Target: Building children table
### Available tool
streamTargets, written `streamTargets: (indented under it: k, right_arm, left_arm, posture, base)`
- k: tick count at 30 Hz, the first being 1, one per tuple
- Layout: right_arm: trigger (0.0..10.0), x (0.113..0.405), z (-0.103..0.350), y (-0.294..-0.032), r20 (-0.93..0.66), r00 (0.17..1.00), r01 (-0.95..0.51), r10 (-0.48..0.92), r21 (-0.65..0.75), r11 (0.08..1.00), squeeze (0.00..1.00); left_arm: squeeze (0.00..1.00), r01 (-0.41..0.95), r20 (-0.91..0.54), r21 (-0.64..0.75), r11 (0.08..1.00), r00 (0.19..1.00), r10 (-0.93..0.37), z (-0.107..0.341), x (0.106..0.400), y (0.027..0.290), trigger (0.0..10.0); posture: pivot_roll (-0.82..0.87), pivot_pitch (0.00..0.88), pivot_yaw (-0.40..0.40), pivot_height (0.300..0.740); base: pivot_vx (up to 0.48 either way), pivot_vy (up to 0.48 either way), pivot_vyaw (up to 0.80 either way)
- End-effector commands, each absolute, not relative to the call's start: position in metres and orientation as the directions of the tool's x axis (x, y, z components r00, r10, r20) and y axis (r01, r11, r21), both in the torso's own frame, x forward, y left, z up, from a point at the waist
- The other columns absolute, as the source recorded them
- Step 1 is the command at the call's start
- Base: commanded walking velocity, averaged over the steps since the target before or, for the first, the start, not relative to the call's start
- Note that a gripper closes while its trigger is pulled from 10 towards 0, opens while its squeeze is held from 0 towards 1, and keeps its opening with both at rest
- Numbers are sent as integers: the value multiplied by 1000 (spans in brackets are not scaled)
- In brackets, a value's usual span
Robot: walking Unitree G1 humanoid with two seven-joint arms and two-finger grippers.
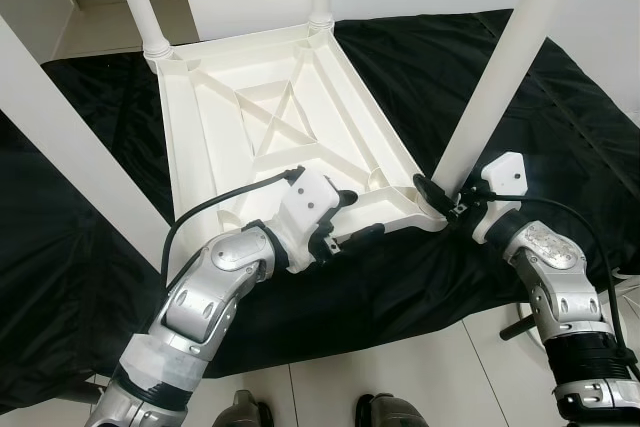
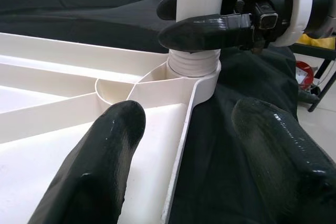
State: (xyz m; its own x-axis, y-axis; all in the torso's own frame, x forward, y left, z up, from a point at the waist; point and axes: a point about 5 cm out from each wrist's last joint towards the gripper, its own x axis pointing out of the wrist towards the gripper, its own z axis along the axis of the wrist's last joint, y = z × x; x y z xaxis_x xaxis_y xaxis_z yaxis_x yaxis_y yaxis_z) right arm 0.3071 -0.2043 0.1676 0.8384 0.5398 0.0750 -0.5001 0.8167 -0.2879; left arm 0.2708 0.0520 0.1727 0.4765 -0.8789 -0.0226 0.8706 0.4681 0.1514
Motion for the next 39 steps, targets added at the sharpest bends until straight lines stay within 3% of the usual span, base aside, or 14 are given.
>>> streamTargets:
  k: [1, 12, 14, 19, 22, 27, 31, 32, 33, 39]
  right_arm:
    - [10000, 305, 157, -202, 34, 852, -492, 523, -294, 820, 0]
    - [10000, 301, 151, -185, 84, 942, -298, 325, -235, 925, 0]
    - [10000, 298, 151, -169, 119, 977, -154, 174, -162, 975, 0]
    - [10000, 296, 150, -161, 123, 987, -85, 102, -132, 988, 0]
    - [10000, 292, 148, -141, 129, 991, 30, -23, -53, 998, 0]
    - [10000, 290, 149, -125, 128, 992, 9, -4, -36, 999, 0]
    - [10000, 288, 151, -126, 131, 991, 13, -7, -46, 999, 0]
    - [10000, 288, 153, -129, 141, 990, 20, -13, -45, 999, 608]
    - [10000, 288, 154, -130, 156, 988, -4, 10, -35, 999, 1000]
    - [10000, 284, 160, -133, 190, 981, -44, 48, -26, 999, 1000]
  left_arm:
    - [0, 874, -32, 156, 460, 470, -882, 173, 270, 51, 10000]
    - [0, 853, -21, 155, 498, 507, -862, 174, 275, 53, 10000]
    - [0, 846, -20, 155, 510, 518, -855, 175, 277, 55, 10000]
    - [0, 843, -19, 157, 515, 524, -852, 175, 278, 56, 10000]
    - [0, 836, -14, 160, 525, 534, -846, 176, 280, 57, 10000]
    - [0, 832, -12, 158, 531, 539, -842, 176, 278, 58, 10000]
    - [0, 830, -9, 154, 536, 543, -839, 177, 278, 59, 10000]
    - [0, 830, -9, 155, 536, 544, -839, 177, 278, 59, 10000]
    - [0, 829, -8, 156, 537, 545, -838, 177, 279, 58, 10000]
    - [0, 826, -3, 159, 541, 548, -836, 178, 279, 58, 10000]
  posture:
    - [-112, 96, 33, 740]
    - [-116, 100, 26, 740]
    - [-119, 99, 26, 740]
    - [-119, 100, 26, 740]
    - [-113, 99, 21, 740]
    - [-105, 99, 19, 740]
    - [-105, 99, 18, 740]
    - [-104, 96, 16, 740]
    - [-104, 94, 15, 740]
    - [-104, 93, 14, 740]
  base:
    - [0, 0, 0]
    - [0, 0, 0]
    - [0, 0, 0]
    - [0, 0, 0]
    - [0, 0, 0]
    - [0, 0, 0]
    - [0, 0, 0]
    - [0, 0, 0]
    - [0, 0, 0]
    - [0, 0, 0]
